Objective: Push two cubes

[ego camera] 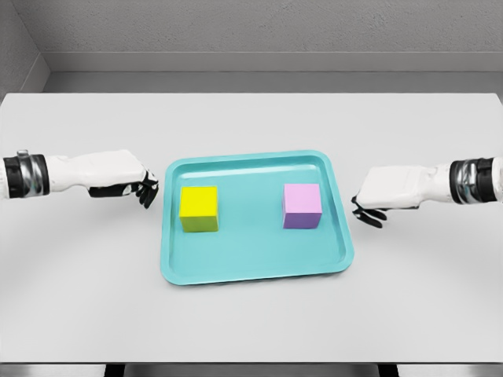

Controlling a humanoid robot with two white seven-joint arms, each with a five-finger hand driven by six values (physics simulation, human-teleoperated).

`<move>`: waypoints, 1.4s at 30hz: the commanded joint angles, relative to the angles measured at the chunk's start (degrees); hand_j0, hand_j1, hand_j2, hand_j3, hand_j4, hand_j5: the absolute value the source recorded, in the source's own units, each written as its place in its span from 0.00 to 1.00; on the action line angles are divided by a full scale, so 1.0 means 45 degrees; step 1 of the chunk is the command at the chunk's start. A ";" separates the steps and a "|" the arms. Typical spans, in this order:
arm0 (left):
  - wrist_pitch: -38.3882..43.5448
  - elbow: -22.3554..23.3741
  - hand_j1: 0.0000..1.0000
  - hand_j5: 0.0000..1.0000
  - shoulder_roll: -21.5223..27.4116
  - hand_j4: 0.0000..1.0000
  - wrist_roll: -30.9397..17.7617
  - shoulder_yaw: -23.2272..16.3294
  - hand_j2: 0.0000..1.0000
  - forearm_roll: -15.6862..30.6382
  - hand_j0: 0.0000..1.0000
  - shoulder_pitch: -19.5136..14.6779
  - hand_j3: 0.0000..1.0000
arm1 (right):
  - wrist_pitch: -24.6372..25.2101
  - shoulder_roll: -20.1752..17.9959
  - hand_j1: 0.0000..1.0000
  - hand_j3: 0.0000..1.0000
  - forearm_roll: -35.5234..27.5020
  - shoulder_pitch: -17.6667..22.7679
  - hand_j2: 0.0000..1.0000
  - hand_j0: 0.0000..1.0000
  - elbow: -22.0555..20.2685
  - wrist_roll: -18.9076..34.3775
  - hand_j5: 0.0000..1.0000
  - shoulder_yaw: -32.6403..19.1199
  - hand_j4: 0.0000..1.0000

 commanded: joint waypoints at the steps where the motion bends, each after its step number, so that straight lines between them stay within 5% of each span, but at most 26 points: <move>1: 0.0031 0.0010 0.23 0.23 -0.0028 0.23 0.0003 -0.0029 0.23 -0.0201 0.23 0.0000 0.23 | 0.0028 0.0335 0.05 0.05 0.0193 0.0000 0.05 0.05 0.0097 -0.0001 0.05 0.0321 0.05; 11: 0.0031 0.0049 0.23 0.23 -0.1004 0.23 0.0003 -0.0322 0.23 -0.1178 0.23 -0.0020 0.23 | 0.0028 0.1019 0.06 0.06 0.0193 -0.0449 0.06 0.06 0.0116 -0.0001 0.06 0.0966 0.06; 14: 0.0031 0.0108 0.23 0.23 -0.1043 0.23 0.0003 -0.0322 0.23 -0.1334 0.23 -0.0020 0.23 | 0.0028 0.1195 0.06 0.06 0.0193 -0.0449 0.06 0.06 0.0995 -0.0001 0.06 0.1044 0.06; 33: 0.0031 0.0694 0.24 0.24 -0.2020 0.24 0.0003 -0.0420 0.24 -0.2096 0.24 -0.0117 0.24 | 0.0028 0.2269 0.08 0.08 0.0213 -0.1015 0.08 0.08 0.1015 -0.0001 0.08 0.1435 0.08; 40: 0.0031 0.0596 0.24 0.24 -0.2274 0.24 0.0003 -0.0634 0.24 -0.2038 0.24 -0.0137 0.24 | 0.0028 0.1879 0.12 0.12 0.0213 -0.1191 0.12 0.12 0.1093 -0.0001 0.12 0.1278 0.12; 42: 0.0031 0.0577 0.24 0.24 -0.2274 0.24 0.0003 -0.0635 0.24 -0.2018 0.24 -0.0215 0.24 | 0.0028 0.1820 0.14 0.14 0.0193 -0.1191 0.14 0.14 0.1776 -0.0001 0.14 0.1122 0.14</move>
